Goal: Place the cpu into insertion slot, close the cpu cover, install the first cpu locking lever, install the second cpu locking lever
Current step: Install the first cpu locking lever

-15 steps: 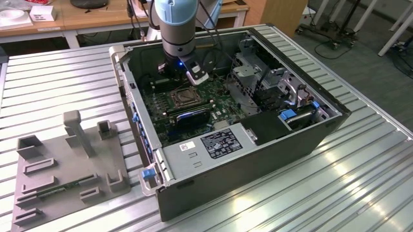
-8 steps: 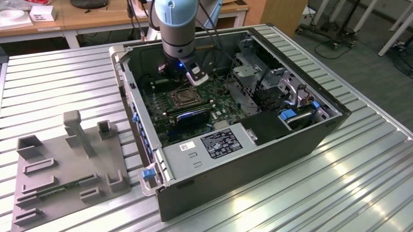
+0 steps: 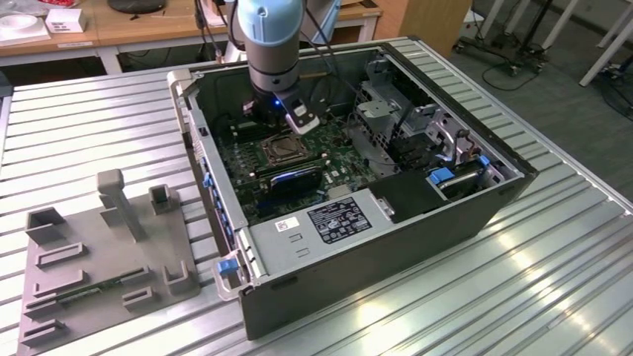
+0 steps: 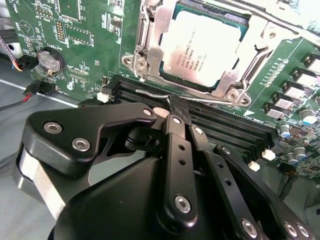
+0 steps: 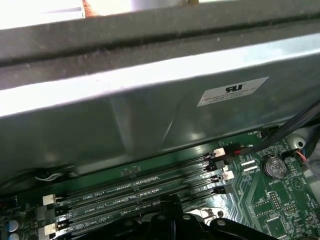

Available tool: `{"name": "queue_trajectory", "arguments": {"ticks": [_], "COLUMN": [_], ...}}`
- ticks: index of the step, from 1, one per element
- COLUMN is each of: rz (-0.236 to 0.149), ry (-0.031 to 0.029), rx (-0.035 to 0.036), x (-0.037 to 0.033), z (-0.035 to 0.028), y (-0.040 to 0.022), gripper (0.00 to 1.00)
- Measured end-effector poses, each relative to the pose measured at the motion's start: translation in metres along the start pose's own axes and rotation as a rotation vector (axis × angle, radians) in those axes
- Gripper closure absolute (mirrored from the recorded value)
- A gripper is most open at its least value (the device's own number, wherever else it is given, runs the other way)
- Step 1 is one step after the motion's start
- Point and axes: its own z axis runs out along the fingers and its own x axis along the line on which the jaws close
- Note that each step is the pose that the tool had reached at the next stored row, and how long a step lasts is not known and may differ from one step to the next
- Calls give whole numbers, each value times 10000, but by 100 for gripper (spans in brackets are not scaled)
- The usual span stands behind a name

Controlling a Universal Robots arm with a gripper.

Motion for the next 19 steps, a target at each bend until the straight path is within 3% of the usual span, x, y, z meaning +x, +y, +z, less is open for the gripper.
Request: {"name": "queue_trajectory", "arguments": {"ticks": [19], "rz": [-13], "ry": [-18], "rx": [71], "x": [-9], "z": [24], "y": [-53], "gripper": [89]}}
